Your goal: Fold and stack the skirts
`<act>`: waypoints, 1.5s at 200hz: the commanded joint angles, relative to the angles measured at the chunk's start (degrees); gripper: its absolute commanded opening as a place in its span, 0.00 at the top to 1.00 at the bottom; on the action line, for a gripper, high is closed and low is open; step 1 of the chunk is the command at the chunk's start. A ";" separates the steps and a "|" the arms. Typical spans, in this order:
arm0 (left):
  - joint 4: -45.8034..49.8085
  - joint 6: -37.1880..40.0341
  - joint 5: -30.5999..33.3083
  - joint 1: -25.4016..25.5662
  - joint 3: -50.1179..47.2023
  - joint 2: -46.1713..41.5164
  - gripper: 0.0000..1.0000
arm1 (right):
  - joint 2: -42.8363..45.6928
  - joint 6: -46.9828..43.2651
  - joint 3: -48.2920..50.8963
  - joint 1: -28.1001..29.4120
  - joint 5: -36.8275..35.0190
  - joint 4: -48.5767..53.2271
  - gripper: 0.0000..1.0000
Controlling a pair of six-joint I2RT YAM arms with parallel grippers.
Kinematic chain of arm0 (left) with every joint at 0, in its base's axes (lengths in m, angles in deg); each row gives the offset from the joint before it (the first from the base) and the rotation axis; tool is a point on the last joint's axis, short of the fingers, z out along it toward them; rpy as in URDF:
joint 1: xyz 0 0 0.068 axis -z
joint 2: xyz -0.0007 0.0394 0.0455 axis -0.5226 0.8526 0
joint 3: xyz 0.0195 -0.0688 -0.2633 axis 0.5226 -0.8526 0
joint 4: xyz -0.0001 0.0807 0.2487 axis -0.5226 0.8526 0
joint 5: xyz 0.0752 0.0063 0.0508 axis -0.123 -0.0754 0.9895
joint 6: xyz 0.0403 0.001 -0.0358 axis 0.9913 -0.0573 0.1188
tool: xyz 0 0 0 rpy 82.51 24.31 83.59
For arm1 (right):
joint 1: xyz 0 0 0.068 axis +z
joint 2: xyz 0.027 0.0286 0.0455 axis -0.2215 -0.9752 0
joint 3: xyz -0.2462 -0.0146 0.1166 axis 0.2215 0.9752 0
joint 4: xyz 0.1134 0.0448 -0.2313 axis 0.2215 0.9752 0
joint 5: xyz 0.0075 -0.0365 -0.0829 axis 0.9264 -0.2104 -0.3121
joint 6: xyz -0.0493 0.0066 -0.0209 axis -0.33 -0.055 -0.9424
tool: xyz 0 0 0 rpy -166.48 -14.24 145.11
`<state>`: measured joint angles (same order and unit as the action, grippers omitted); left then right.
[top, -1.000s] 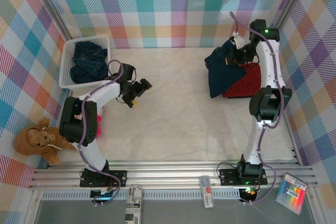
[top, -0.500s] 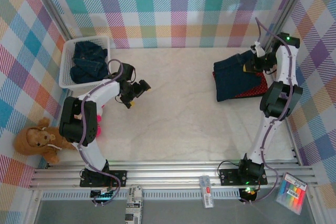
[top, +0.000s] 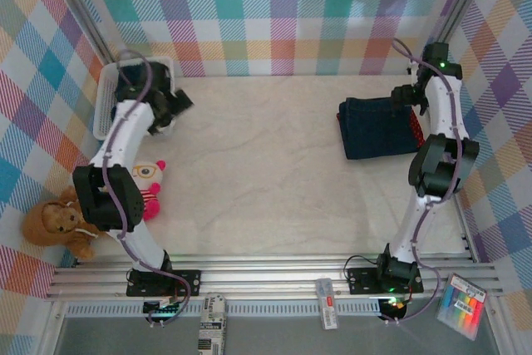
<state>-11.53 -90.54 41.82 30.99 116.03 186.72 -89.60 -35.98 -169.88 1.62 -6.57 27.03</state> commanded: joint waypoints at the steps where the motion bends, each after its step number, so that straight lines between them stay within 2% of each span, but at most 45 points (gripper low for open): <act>1: 7.15 10.62 12.01 -4.82 10.11 9.17 0.00 | 11.08 10.93 8.07 2.04 -2.20 -5.99 0.01; 14: 9.85 12.28 10.70 -7.28 18.08 16.58 0.00 | 17.29 15.13 16.22 2.52 6.29 -10.63 0.01; 39: 13.33 15.12 2.65 -10.39 33.28 30.00 0.00 | 25.66 22.65 28.06 2.88 20.34 -18.10 0.01; 62: 15.24 15.49 -1.65 -11.81 44.85 39.65 0.01 | 29.04 26.23 32.46 3.79 23.61 -19.09 0.01; 81: 14.69 14.47 -3.18 -12.53 48.94 44.86 0.06 | 30.71 27.39 34.80 4.19 24.07 -19.11 0.01; 89: 14.69 13.47 -3.81 -12.82 49.66 46.41 0.14 | 31.20 27.42 35.52 4.24 24.62 -18.91 0.01; 103: 14.97 11.68 -7.43 -13.47 49.94 47.64 0.35 | 31.92 27.62 36.28 4.35 24.48 -18.47 0.01; 120: 13.87 10.73 -9.44 -14.03 49.92 46.64 0.81 | 32.66 27.92 36.79 4.33 24.13 -18.22 0.01; 133: 12.17 10.61 -10.28 -14.77 50.13 44.49 1.00 | 33.38 28.74 37.10 4.48 24.51 -18.55 0.01; 175: 4.20 12.51 -16.72 -17.92 50.18 32.05 1.00 | 40.24 33.44 43.84 4.59 26.08 -26.48 0.01; 205: -1.95 14.51 -22.31 -17.77 50.25 22.10 1.00 | 44.86 37.68 49.63 4.59 26.47 -33.36 0.01; 230: -8.56 12.86 -25.91 -17.46 50.43 14.23 1.00 | 46.15 41.00 51.27 4.59 27.28 -36.75 0.01; 251: -11.98 12.07 -31.32 -16.40 52.29 9.55 1.00 | 47.34 41.00 52.37 4.56 29.90 -40.40 0.01; 274: -11.94 15.88 -35.90 -9.79 52.75 5.84 1.00 | 48.04 42.94 54.84 4.53 33.14 -46.62 0.01; 300: -7.31 22.75 -39.81 -1.08 52.57 3.88 1.00 | 47.92 43.64 56.39 4.56 36.63 -50.03 0.01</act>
<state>-19.42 -74.91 10.26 23.06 168.15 191.77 -42.50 5.66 -114.72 5.77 25.08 -15.75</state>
